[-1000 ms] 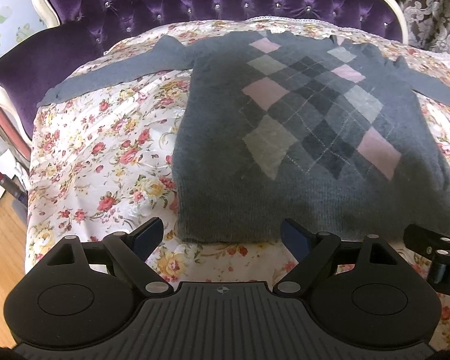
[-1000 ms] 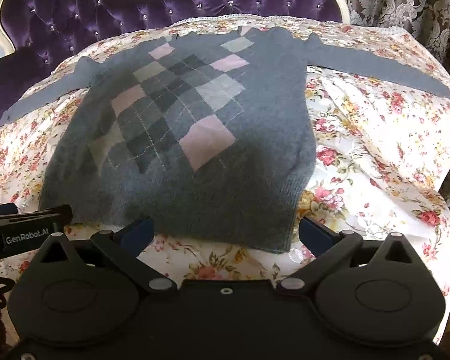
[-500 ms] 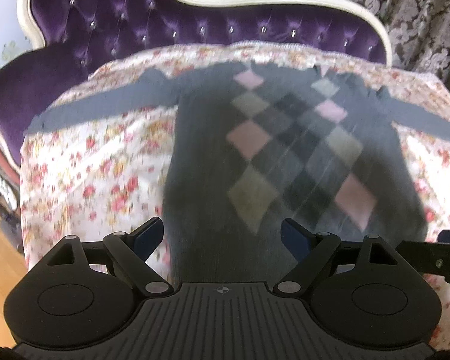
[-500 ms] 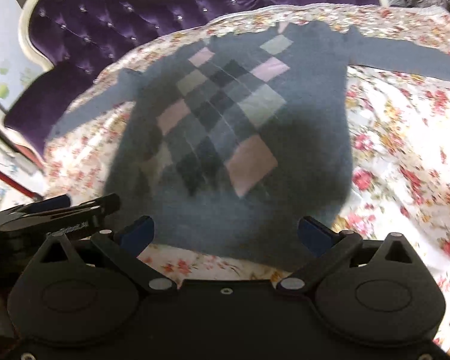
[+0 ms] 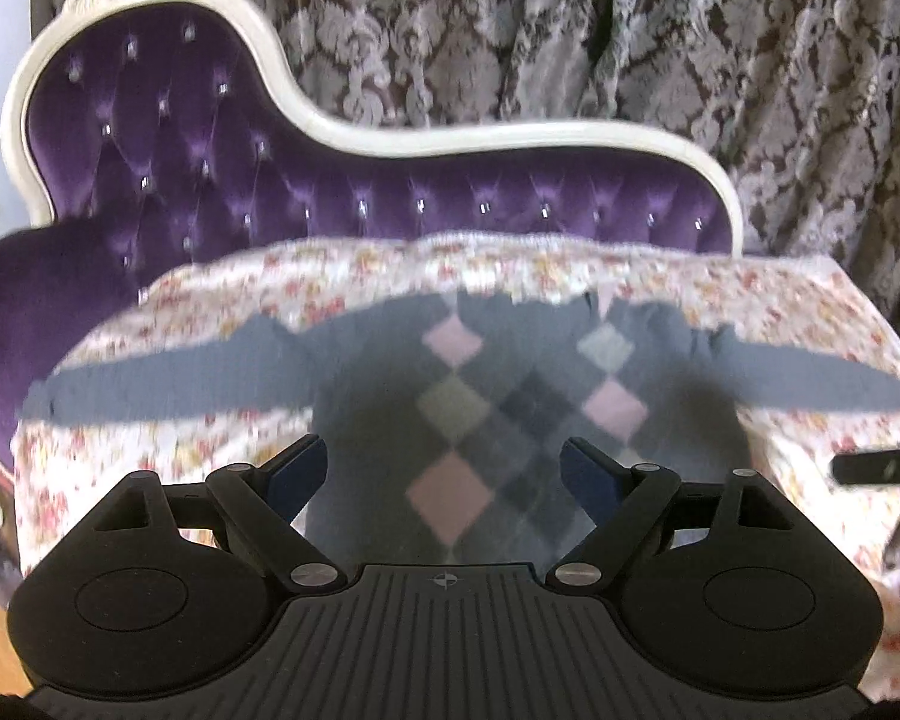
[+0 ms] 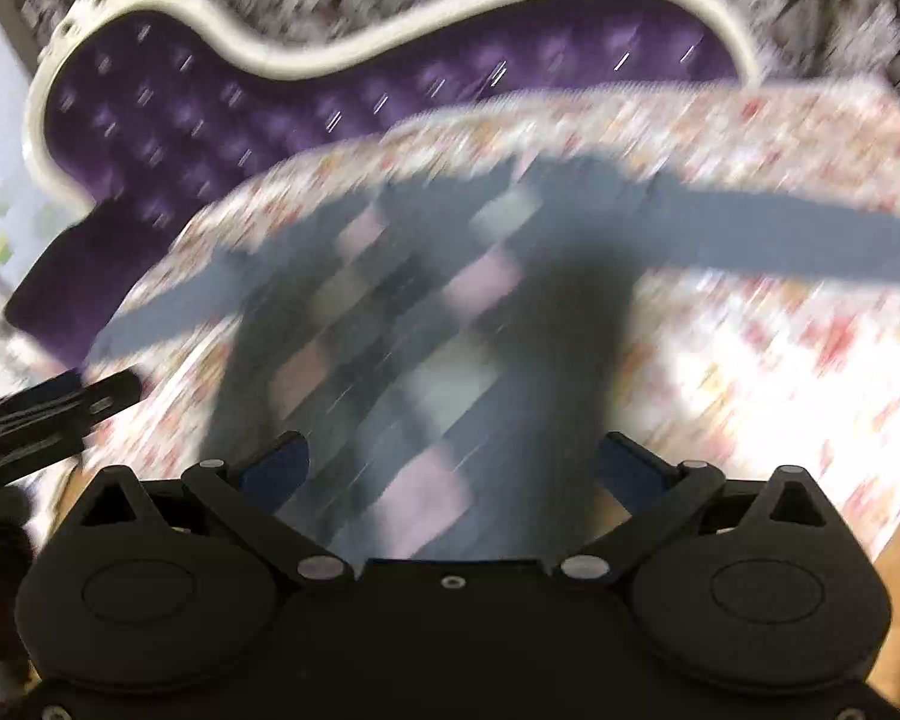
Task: Fold small clothes
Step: 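Grasp the sweater sleeve end with the right gripper and lift it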
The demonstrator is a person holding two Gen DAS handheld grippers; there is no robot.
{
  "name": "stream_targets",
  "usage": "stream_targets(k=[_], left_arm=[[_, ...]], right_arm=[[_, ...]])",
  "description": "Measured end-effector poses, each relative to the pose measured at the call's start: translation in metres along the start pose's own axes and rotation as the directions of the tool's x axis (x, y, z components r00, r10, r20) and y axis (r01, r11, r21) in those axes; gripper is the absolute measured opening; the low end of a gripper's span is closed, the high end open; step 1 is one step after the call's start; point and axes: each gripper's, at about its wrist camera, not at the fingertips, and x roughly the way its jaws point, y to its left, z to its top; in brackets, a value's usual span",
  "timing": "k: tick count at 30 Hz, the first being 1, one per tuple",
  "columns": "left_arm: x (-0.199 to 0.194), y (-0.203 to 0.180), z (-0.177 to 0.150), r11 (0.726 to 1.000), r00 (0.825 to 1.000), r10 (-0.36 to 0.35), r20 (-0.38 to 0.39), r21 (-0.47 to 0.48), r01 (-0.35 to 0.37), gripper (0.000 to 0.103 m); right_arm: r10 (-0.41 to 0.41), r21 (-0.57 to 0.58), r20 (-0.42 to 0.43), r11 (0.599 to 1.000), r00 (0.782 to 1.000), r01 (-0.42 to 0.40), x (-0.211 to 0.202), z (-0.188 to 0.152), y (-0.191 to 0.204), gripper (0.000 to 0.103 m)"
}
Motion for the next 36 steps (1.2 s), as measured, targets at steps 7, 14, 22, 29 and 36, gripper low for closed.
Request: stream_targets(k=[7,14,22,29,36], left_arm=[[0.043,-0.015,-0.007,1.0,1.0,-0.03,0.004,-0.006,0.031,0.085],[0.101,-0.03,-0.022,1.0,0.996,-0.01,-0.085,0.02,0.012,0.084],[0.152,-0.033,-0.033,1.0,0.992,-0.01,-0.123,-0.007,0.009,0.084],[0.173,-0.038,-0.047,1.0,0.988,0.006,-0.154,0.022,-0.003,0.086],[0.175,-0.037,-0.048,1.0,0.988,-0.005,-0.151,0.017,0.008,0.088]], right_arm=[[-0.191,0.072,0.1,0.98,0.977,0.184,0.027,0.03,-0.091,0.077],[-0.311,0.242,0.033,0.925,0.95,0.294,0.066,0.033,-0.204,0.056],[-0.366,0.454,0.066,0.84,0.928,0.299,0.078,0.028,-0.311,0.057],[-0.385,0.553,0.156,0.797,0.91,0.242,0.073,0.035,-0.351,0.058],[-0.423,0.64,0.219,0.743,0.879,0.198,0.077,0.043,-0.385,0.057]])
